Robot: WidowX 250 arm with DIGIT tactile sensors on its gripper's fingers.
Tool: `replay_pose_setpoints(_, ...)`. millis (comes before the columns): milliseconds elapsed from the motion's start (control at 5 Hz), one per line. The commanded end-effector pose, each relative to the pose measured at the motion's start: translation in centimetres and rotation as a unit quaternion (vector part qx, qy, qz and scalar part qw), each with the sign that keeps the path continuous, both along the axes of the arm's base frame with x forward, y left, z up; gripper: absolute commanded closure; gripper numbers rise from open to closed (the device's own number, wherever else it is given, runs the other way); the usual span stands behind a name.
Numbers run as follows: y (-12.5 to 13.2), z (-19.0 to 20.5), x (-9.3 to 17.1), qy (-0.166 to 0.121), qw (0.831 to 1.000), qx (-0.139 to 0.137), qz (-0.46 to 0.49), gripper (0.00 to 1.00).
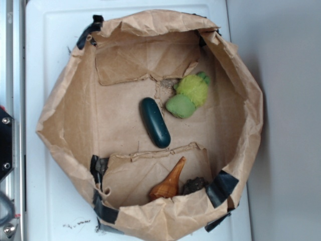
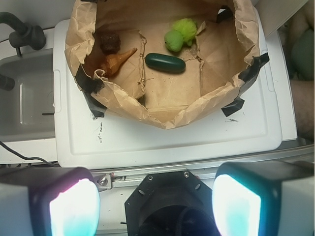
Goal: Grab the plastic pickle.
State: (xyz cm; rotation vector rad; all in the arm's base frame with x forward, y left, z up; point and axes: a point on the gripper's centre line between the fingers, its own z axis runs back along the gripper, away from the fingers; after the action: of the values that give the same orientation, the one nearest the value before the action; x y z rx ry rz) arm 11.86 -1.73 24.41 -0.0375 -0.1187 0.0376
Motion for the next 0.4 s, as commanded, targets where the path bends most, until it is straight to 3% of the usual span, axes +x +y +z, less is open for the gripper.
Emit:
replay_pose_setpoints(0, 0.0, 0.0, 0.0, 0.0, 1.0, 0.0, 0.0, 0.0)
replay_pose_setpoints(200, 0.0, -1.2, 3.7, -0.017, 0.997, 0.037, -0.07, 0.0)
